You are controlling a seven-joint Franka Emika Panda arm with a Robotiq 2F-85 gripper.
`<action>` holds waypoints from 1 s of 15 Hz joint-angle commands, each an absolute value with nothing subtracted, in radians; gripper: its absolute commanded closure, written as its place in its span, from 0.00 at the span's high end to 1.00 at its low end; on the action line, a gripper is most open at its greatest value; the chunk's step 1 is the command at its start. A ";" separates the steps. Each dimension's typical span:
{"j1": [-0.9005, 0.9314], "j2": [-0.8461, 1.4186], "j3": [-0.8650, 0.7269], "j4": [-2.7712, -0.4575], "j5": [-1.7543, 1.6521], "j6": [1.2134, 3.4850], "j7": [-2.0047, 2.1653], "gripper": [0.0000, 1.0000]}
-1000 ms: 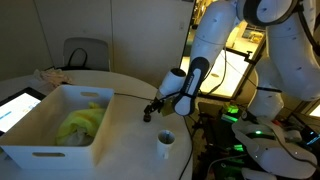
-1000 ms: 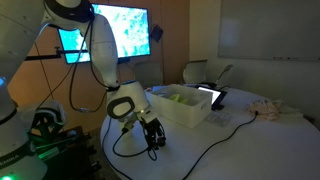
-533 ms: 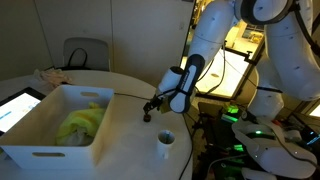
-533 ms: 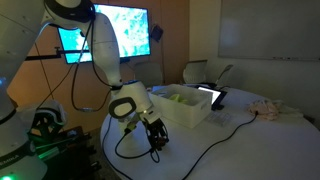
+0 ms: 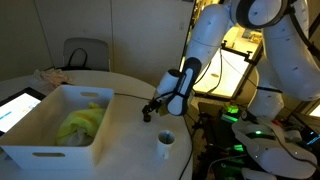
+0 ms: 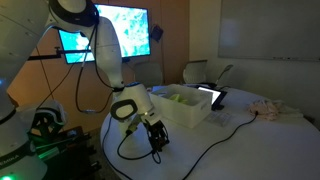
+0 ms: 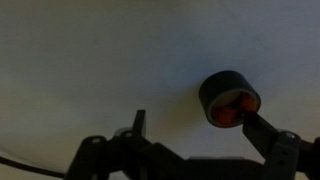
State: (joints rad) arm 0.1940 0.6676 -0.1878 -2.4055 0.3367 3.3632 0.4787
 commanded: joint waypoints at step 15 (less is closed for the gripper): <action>0.204 0.687 -0.210 -2.394 0.395 3.374 0.403 1.00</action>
State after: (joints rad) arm 0.1944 0.6934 -0.2010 -2.3841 0.3660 3.3640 0.4439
